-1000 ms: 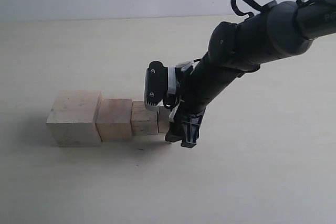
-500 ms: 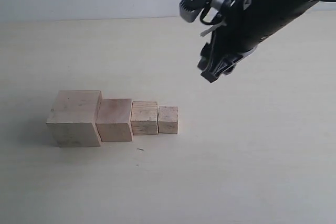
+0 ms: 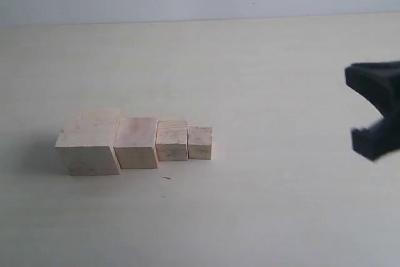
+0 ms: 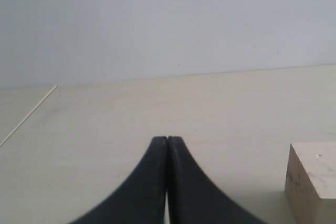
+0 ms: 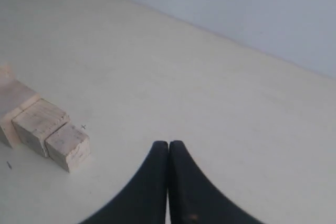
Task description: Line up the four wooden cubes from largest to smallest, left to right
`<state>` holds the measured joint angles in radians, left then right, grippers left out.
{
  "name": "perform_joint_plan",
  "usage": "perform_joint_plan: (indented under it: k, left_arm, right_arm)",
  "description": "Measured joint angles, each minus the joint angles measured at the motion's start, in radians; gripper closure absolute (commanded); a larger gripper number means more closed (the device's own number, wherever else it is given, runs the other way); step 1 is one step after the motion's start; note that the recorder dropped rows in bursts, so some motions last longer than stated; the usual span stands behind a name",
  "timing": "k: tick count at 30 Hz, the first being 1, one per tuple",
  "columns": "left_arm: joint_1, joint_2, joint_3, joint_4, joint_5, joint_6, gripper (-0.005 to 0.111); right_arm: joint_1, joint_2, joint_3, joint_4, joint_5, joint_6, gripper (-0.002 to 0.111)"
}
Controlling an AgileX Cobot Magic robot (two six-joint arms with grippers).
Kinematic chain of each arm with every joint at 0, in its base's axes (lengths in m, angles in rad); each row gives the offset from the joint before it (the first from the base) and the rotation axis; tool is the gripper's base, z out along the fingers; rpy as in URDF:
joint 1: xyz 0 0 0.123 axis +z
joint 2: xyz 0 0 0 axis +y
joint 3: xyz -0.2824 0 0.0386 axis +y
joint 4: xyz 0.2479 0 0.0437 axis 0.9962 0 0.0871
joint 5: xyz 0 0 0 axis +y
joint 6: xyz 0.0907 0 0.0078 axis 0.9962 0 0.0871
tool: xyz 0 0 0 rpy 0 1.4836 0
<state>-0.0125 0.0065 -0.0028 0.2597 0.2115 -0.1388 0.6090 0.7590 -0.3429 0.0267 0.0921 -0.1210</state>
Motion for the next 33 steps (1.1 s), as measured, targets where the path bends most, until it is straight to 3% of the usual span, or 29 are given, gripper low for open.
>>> perform_joint_plan:
  k: [3, 7, 16, 27, 33]
  left_arm:
    - [0.0, 0.0, 0.0, 0.0, 0.0, 0.0, 0.107]
    - [0.0, 0.0, 0.0, 0.0, 0.0, 0.0, 0.107]
    - [0.0, 0.0, 0.0, 0.0, 0.0, 0.0, 0.107]
    - [0.0, 0.0, 0.0, 0.0, 0.002, 0.0, 0.107]
    - [0.0, 0.0, 0.0, 0.0, 0.002, 0.0, 0.107]
  right_arm:
    - [0.0, -0.197, 0.175, 0.0, -0.128, 0.028, 0.108]
    - [0.0, -0.423, 0.316, 0.0, -0.161, 0.082, 0.108]
    - [-0.007, -0.738, 0.338, 0.0, -0.072, 0.143, 0.108]
    - [-0.351, -0.752, 0.338, 0.0, -0.052, 0.147, 0.108]
    - [-0.4, -0.752, 0.338, 0.0, -0.008, 0.147, 0.108]
